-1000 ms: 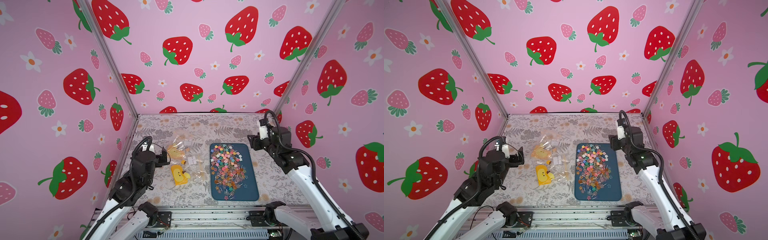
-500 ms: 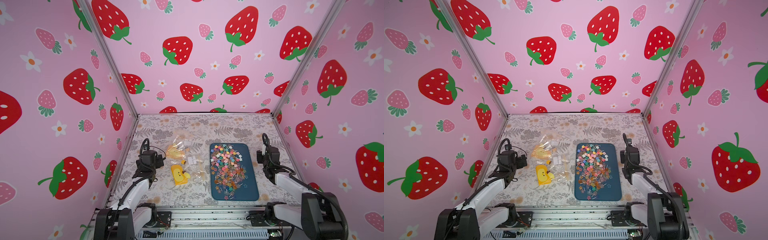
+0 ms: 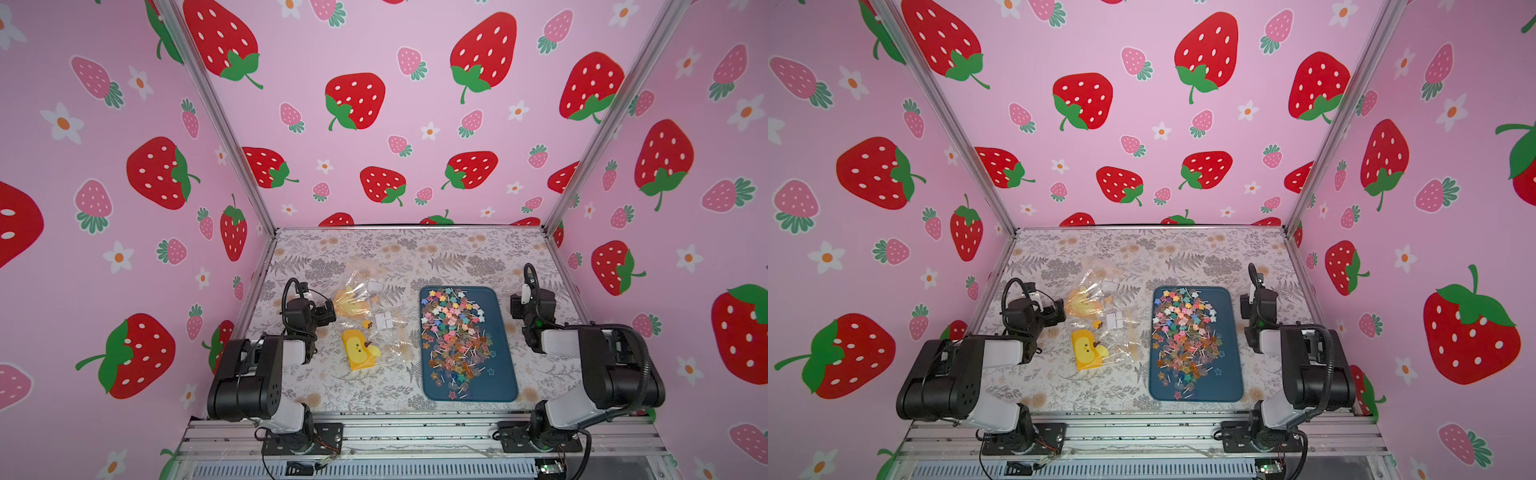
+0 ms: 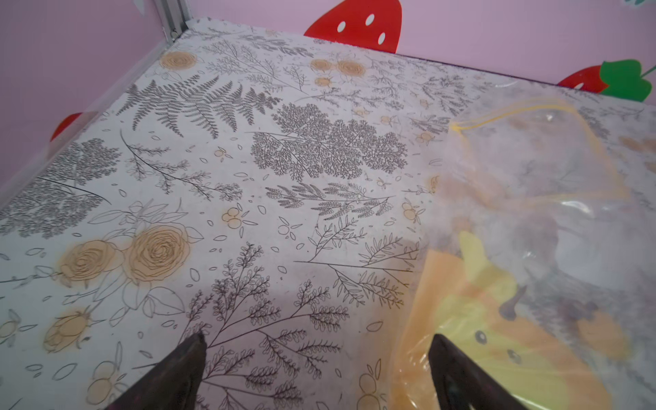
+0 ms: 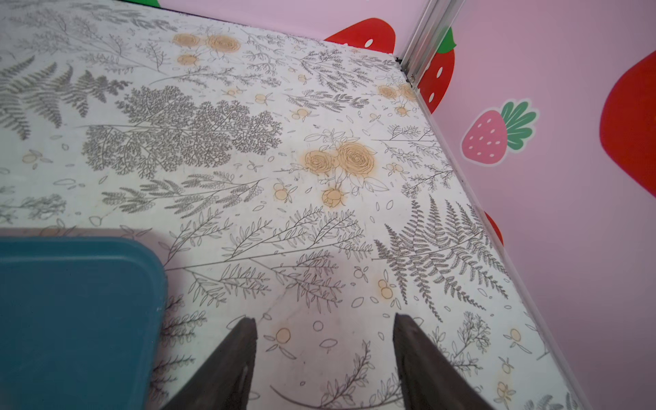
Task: Pour candies out of the ziploc bag
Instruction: Reset both arms
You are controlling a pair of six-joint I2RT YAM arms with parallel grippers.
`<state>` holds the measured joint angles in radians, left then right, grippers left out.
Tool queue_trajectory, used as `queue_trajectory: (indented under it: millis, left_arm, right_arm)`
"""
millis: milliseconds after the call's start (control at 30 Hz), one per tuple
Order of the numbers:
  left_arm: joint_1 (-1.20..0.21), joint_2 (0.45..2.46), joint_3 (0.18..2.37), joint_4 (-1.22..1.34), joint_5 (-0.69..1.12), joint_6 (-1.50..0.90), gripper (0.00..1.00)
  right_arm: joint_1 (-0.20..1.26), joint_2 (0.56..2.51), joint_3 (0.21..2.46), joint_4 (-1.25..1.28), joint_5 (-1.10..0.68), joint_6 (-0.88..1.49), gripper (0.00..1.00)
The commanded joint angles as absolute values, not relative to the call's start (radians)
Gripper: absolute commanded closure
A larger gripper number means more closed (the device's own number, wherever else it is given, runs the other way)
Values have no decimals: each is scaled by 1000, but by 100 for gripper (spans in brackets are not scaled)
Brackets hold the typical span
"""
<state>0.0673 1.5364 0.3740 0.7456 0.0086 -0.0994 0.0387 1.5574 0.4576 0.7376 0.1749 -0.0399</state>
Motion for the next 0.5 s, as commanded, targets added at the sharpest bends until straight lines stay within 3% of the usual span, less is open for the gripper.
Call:
queue_trajectory:
  millis: [0, 133, 300, 467]
  left_arm:
    - [71, 1544, 411, 845, 109, -55, 1]
    - [57, 1551, 453, 770, 73, -41, 1]
    - [17, 1549, 461, 756, -1, -27, 1]
    - [11, 1550, 461, 757, -11, -23, 1]
  right_arm:
    - [17, 1573, 456, 791, 109, -20, 35]
    - [17, 1574, 459, 784, 109, -20, 29]
    - [18, 1575, 460, 783, 108, -20, 0]
    - [17, 1575, 460, 785, 108, -20, 0]
